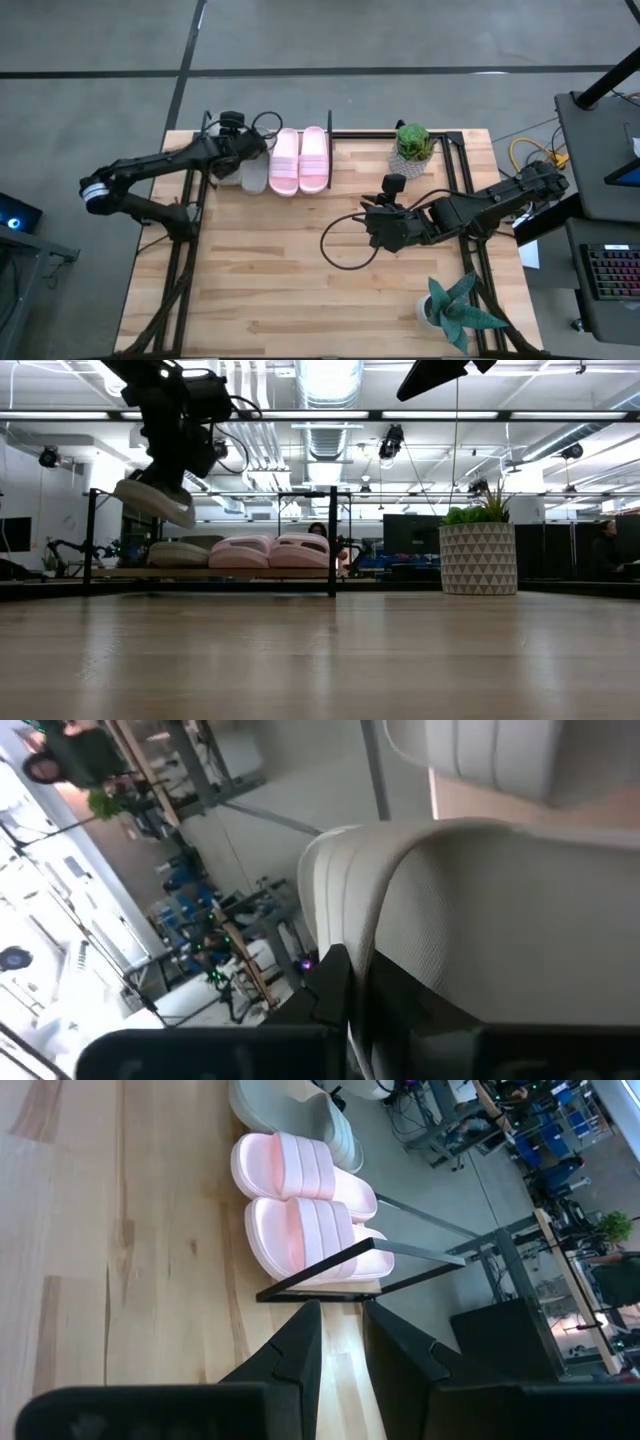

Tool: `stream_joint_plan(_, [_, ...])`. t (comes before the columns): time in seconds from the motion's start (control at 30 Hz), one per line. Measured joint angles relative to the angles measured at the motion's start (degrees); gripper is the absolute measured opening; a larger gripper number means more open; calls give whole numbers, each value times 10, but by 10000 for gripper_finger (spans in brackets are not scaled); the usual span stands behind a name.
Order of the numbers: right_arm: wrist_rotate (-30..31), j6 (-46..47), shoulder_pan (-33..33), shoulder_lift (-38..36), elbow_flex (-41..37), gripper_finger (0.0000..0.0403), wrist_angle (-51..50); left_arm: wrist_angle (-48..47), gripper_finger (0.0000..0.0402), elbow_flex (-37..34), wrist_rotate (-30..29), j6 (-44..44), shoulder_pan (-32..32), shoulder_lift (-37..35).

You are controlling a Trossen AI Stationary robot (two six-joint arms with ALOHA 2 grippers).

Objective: Pick and place slides into the shelf
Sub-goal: Put the gray slipper on the shelf

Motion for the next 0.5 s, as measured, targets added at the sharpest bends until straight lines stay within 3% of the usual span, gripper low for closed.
stream_joint_plan(0.23, [0,0,0,0,-2,68,0,102,0,-52,10,96,20,-2])
stream_joint_plan(0.5, [0,1,0,0,-7,68,-1,110,0,-64,2,98,50,-5])
